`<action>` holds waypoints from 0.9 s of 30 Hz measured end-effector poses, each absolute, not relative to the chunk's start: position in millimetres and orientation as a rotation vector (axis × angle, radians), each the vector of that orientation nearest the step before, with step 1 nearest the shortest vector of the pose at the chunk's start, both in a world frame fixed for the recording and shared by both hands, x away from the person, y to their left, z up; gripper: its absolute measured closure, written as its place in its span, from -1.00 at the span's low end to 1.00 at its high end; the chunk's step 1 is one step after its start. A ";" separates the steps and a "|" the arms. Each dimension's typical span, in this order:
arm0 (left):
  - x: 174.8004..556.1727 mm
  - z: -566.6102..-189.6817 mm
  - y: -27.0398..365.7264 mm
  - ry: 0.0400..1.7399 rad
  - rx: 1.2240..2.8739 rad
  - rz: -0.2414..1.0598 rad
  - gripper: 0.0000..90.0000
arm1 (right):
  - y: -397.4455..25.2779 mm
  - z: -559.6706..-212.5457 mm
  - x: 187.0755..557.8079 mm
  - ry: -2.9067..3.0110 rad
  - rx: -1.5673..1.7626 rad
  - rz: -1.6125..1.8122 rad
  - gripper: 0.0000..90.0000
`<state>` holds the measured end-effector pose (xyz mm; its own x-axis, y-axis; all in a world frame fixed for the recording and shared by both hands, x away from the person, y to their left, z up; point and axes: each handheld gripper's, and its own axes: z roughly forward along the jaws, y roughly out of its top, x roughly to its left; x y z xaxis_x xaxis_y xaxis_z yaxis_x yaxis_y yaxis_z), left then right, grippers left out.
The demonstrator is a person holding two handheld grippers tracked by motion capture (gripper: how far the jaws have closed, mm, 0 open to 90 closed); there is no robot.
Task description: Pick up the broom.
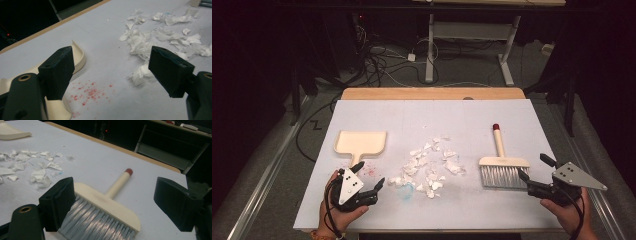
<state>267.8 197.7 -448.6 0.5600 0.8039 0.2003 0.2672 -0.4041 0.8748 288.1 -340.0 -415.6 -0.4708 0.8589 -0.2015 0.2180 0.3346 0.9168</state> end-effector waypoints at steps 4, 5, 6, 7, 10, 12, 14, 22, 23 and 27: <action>269.9 -449.1 198.1 0.872 1.940 0.790 -0.56 | -340.6 -417.1 288.8 1.896 0.953 1.142 -0.60; 270.4 -449.9 198.3 0.871 1.948 0.790 -0.56 | -340.6 -417.1 289.0 1.896 0.954 1.140 -0.60; 270.6 -450.4 198.4 0.869 1.952 0.791 -0.56 | -340.4 -416.9 288.9 1.897 0.956 1.137 -0.60; 270.6 -450.5 198.6 0.868 1.956 0.794 -0.56 | -340.1 -416.9 288.8 1.897 0.955 1.136 -0.60; 270.7 -449.7 200.1 0.871 1.950 0.794 -0.56 | -339.1 -417.6 288.5 1.903 0.953 1.133 -0.60; 270.3 -449.5 200.8 0.869 1.947 0.794 -0.56 | -338.2 -418.4 288.9 1.913 0.959 1.125 -0.60; 269.7 -449.7 200.6 0.858 1.958 0.806 -0.56 | -337.1 -418.3 289.1 1.927 0.952 1.114 -0.58; 264.7 -448.1 203.0 0.847 1.963 0.827 -0.54 | -332.3 -418.7 294.3 1.955 0.985 1.074 -0.57; 264.9 -448.2 203.3 0.848 1.967 0.832 -0.54 | -331.4 -418.3 295.7 1.959 0.987 1.065 -0.57; 264.6 -448.3 203.2 0.849 1.967 0.831 -0.54 | -328.8 -417.6 304.6 1.965 1.060 1.034 -0.53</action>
